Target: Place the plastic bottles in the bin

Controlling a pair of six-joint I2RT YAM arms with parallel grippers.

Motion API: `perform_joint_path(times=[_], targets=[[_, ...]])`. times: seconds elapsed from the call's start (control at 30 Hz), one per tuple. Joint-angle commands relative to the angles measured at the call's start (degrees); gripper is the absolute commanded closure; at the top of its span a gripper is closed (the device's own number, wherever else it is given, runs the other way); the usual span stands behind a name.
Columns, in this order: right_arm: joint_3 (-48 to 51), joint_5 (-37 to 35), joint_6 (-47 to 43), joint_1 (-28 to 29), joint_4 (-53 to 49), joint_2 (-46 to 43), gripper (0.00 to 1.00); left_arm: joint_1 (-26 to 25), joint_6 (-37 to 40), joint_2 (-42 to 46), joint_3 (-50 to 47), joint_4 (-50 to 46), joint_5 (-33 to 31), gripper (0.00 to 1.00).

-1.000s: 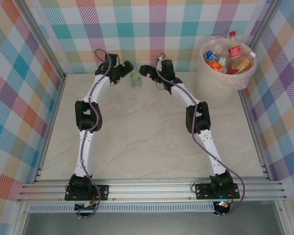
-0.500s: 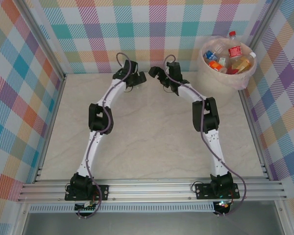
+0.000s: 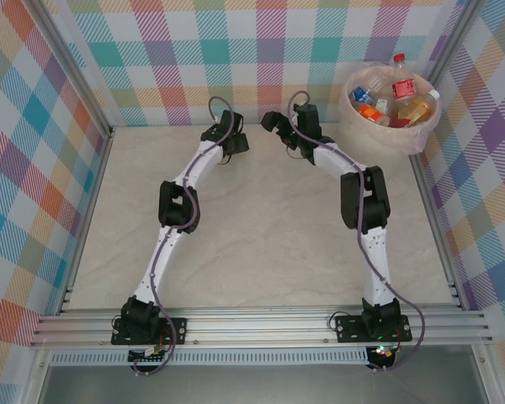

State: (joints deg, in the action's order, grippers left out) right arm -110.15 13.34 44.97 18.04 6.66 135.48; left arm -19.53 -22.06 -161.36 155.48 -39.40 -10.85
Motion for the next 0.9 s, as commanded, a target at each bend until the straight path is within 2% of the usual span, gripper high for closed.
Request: perform_joint_path(times=[0.0, 0.27, 0.37, 0.43, 0.53, 0.67, 0.87], targets=[[2.3, -1.4, -1.6, -0.6, 2.9, -5.2, 0.0, -0.2, 2.2, -0.7, 2.3, -1.0, -2.4, 0.3], [9.2, -0.9, -5.7, -0.6, 1.9, -12.9, 0.0, -0.3, 5.3, 2.5, 1.0, -1.9, -1.8, 0.48], [13.2, 0.6, -7.3, -0.7, 0.4, -17.0, 0.0, -0.6, 5.6, 6.9, -4.2, -2.6, 0.8, 0.53], [15.6, 2.4, -8.0, -0.7, -0.9, -19.8, 0.0, -1.0, 5.9, 12.7, -13.1, 0.3, 4.0, 0.55], [18.2, 6.6, -7.5, -0.7, -3.7, -23.6, 0.0, -1.9, 5.4, 24.8, -31.8, 9.6, 9.9, 0.57], [20.4, 8.9, -4.8, -0.7, -8.9, -28.4, 0.0, -4.1, 5.5, 40.7, -53.0, 19.8, 13.2, 0.57], [21.5, 11.4, -1.7, -0.7, -18.1, -33.4, 0.0, -8.2, 6.8, 58.8, -72.7, 28.0, 15.0, 0.57]])
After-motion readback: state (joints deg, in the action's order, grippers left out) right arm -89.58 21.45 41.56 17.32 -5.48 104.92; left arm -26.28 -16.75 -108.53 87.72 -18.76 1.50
